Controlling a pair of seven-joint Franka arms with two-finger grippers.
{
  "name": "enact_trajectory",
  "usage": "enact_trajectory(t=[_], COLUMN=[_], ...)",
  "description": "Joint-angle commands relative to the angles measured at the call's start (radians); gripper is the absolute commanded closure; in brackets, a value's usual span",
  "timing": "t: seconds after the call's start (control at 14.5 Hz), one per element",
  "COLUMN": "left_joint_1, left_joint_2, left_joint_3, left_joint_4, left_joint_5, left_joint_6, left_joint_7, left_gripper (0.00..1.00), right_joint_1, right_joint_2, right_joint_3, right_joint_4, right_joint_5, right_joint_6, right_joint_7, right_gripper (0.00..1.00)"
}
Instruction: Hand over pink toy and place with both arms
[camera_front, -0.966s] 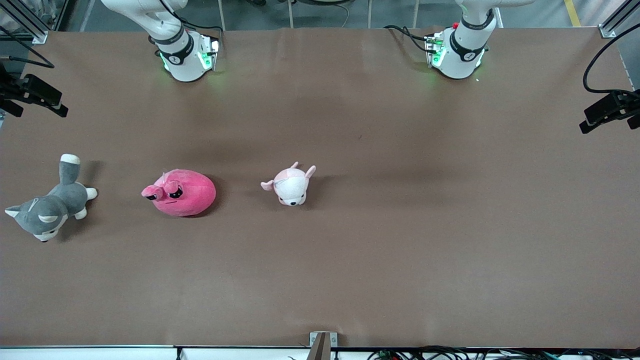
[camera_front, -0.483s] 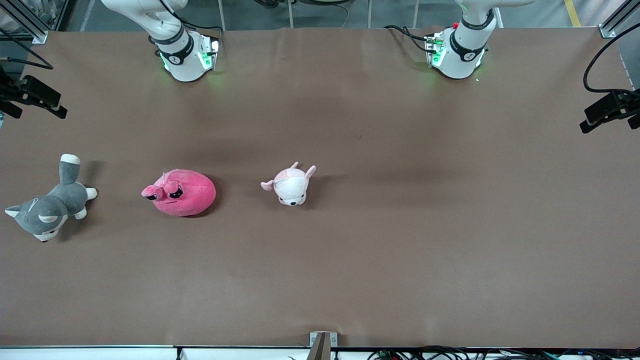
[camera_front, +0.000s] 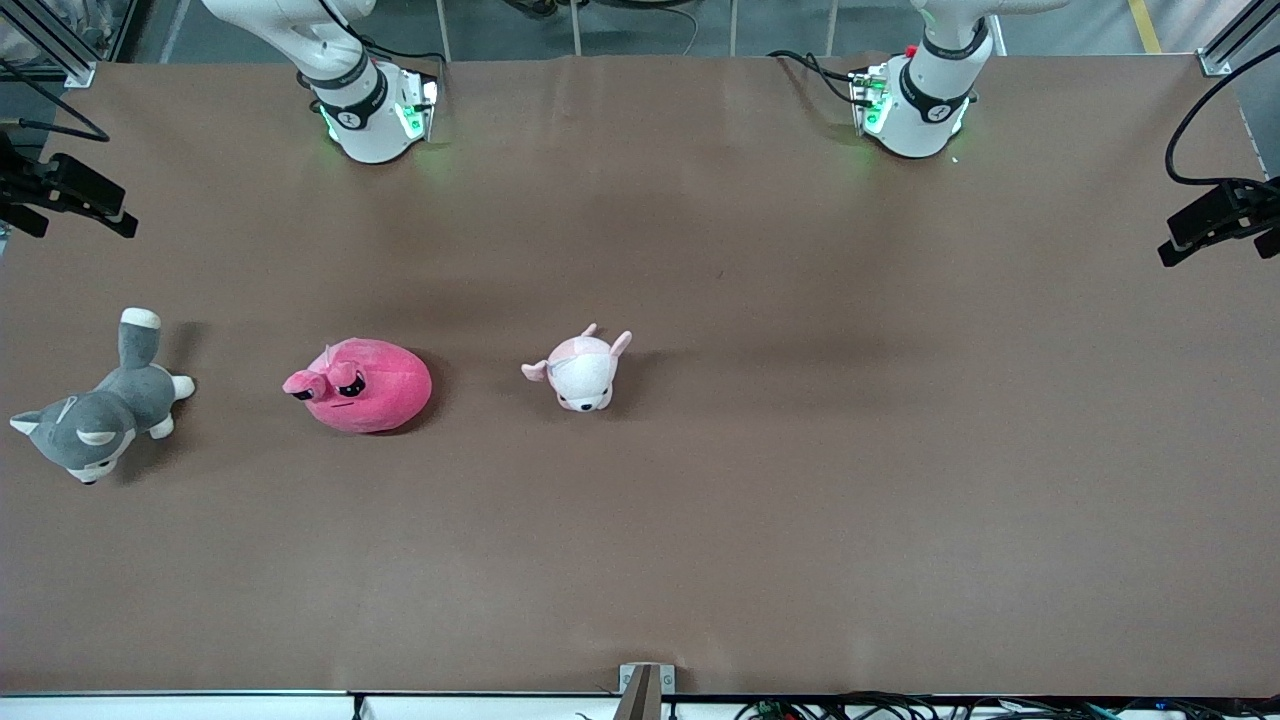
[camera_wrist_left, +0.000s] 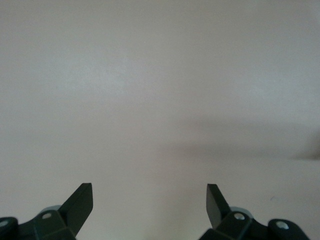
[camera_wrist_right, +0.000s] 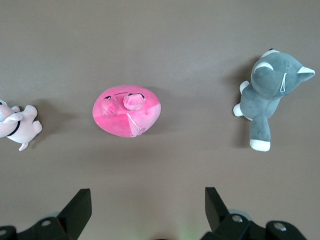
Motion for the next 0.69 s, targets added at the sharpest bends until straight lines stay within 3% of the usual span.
enact_trajectory(t=[0.0,0.62], left_joint_1=[-0.004,-0.005], left_joint_2=[-0.006,-0.007], left_joint_3=[0.003,0.003], left_joint_4=[0.010,0.010], left_joint_5=[-0.004,-0.007], left_joint_6=[-0.001,-0.001], left_joint_7=[0.012,0.003], left_gripper=[0.00,0.00], right_joint_1=[-0.003,0.000], right_joint_2=[0.005,0.000], right_joint_3=[0.000,0.000], right_joint_4=[0.010,-0.001], right_joint_5=[0.015,0.015], right_joint_6=[-0.015,-0.020], right_joint_7=[-0.008,-0.008], right_gripper=[0.00,0.00])
